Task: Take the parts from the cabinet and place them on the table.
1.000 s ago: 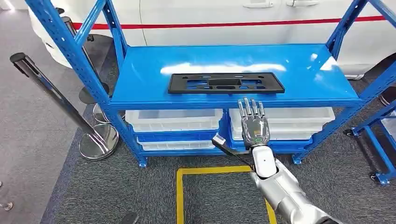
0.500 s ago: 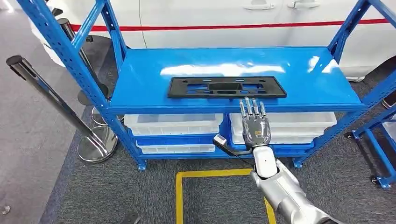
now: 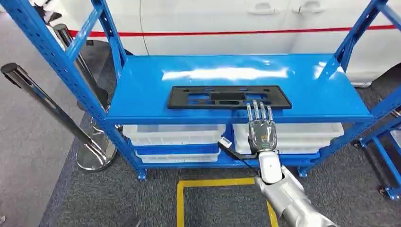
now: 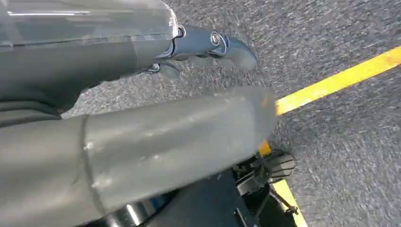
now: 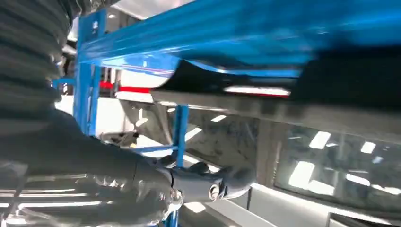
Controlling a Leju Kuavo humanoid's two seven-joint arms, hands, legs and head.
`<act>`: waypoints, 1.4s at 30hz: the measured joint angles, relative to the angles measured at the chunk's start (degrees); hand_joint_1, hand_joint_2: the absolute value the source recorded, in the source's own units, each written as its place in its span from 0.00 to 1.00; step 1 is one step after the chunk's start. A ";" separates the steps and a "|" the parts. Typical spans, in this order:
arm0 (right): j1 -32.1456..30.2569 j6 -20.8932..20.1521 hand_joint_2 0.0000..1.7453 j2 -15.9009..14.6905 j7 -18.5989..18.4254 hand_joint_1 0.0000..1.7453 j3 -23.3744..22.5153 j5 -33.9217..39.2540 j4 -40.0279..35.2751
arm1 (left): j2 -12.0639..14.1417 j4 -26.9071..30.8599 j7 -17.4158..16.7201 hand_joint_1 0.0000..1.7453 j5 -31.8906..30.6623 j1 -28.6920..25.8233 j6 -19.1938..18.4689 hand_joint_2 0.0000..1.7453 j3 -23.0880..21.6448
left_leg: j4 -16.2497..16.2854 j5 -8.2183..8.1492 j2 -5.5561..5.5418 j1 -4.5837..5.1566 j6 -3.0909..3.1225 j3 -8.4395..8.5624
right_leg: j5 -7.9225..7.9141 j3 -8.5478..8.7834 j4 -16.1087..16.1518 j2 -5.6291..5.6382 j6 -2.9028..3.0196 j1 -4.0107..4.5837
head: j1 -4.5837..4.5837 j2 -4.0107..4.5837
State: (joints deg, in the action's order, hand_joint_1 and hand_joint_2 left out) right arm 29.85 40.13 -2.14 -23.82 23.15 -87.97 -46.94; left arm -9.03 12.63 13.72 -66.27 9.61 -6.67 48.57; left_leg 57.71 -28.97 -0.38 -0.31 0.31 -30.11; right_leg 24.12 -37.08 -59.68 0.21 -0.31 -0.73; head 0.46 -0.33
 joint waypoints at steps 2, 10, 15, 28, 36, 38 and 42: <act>-0.62 0.02 1.00 -0.07 -0.13 0.00 -0.97 0.00 -1.61 | 0.02 0.00 0.07 0.00 0.07 -0.02 0.02 0.00 -0.02 | 1.86 -1.24 0.19 -0.22 -0.57 -0.01 | 0.36 1.51 0.92 0.07 0.91 -0.46 | 0.02 0.00; -3.08 0.00 1.00 -0.02 0.70 0.00 -3.72 0.00 -5.06 | 0.02 0.00 0.11 0.00 0.17 -0.63 0.00 0.00 -0.04 | 7.15 4.89 0.18 -0.21 -0.26 -8.30 | 3.88 6.16 0.78 0.16 1.25 0.09 | 0.04 0.00; -4.37 0.04 1.00 0.68 3.37 0.00 -6.46 0.09 -6.41 | 0.04 0.00 0.22 0.00 0.52 -0.44 -0.15 0.00 -0.02 | 1.38 4.85 -0.02 0.70 1.33 -5.57 | 5.08 6.79 1.35 0.07 -0.18 0.02 | 0.04 0.00; -4.59 0.02 1.00 8.17 26.95 0.00 -28.34 8.79 -5.01 | -0.04 0.00 1.38 0.00 1.33 -0.53 -0.81 0.00 -0.37 | 1.19 2.00 -0.32 0.26 1.16 -2.59 | 1.36 1.71 -0.15 -0.08 -0.73 -0.23 | -0.03 0.00; -4.05 0.04 1.00 10.97 28.59 0.00 -33.93 8.46 -4.18 | 0.00 0.00 1.38 0.00 1.33 -0.53 -0.81 0.00 -0.42 | 16.35 -5.22 -0.01 -0.25 -0.72 -9.84 | 1.46 2.46 0.58 -0.09 1.21 -0.36 | -0.02 0.00; -4.04 0.04 1.00 11.32 28.70 0.00 -34.83 8.20 -4.01 | -0.04 -0.02 1.38 0.00 1.33 -0.73 -0.87 0.00 -0.44 | 18.30 -4.06 -0.01 -0.26 -0.71 -11.59 | 1.54 2.64 0.58 -0.06 1.24 -0.29 | -0.02 0.00; -4.00 0.04 1.00 11.82 29.05 0.00 -35.85 7.74 -3.59 | -0.04 0.00 1.60 0.00 1.40 -0.55 -0.92 0.00 -0.48 | 1.82 3.87 -0.01 -0.10 0.33 -4.50 | 1.93 3.26 0.52 0.02 0.85 -0.11 | -0.05 0.00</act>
State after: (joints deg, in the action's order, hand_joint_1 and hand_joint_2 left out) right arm 25.84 40.17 9.68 5.22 -12.70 -80.24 -50.53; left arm -9.07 12.63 15.32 -64.87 9.06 -7.58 48.09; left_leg 59.54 -25.10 -0.39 -0.41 0.64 -34.61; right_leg 26.05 -33.82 -59.15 0.22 0.54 -0.85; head 0.41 -0.33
